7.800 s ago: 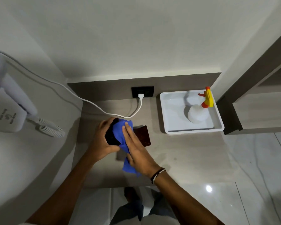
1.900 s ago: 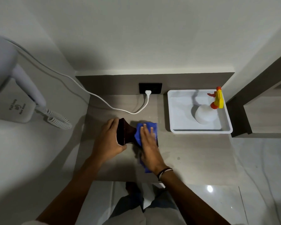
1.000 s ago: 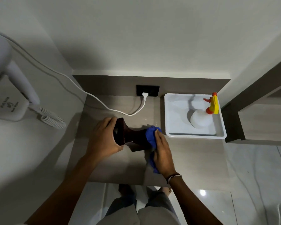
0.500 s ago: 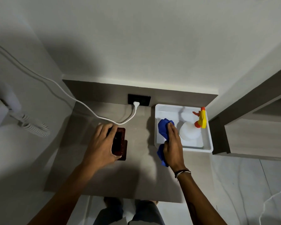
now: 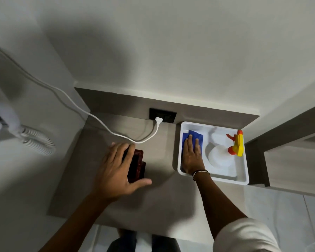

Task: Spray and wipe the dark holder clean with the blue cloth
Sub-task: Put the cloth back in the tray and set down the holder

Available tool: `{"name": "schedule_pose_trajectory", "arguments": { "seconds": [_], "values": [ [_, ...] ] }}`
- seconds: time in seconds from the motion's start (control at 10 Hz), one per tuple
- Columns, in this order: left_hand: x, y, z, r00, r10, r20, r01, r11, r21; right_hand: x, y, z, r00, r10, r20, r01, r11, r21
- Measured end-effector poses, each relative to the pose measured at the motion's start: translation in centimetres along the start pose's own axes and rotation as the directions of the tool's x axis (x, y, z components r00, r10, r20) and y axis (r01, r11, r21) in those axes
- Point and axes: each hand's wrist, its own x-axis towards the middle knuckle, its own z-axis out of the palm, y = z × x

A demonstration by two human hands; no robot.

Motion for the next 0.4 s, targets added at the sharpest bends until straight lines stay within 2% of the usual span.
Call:
{"name": "schedule_pose_trajectory", "arguments": {
  "seconds": [0.1,0.2,0.3,0.4],
  "values": [
    [0.0,0.2,0.1,0.999,0.011,-0.038,-0.011,1.0,0.003,0.1,0.4,0.2,0.999,-0.034,-0.023,0.034,0.999,0.01],
    [-0.1,0.3,-0.1,1.0,-0.006,0.006,0.006,1.0,0.023,-0.6,0.7,0.0,0.996,-0.036,-0.077,0.041,0.997,0.059],
    [-0.1,0.2,-0.2,0.999,-0.006,0.046,0.004,0.999,0.053,-1.8,-0.1,0.0,0.974,-0.016,-0.224,0.049,0.988,0.145],
    [-0.5,0.3,-0.2,0.997,-0.036,0.075,0.032,0.998,0.051,-3.8,-1.9,-1.2,0.907,-0.016,-0.421,0.12,0.968,0.222]
  ]
}}
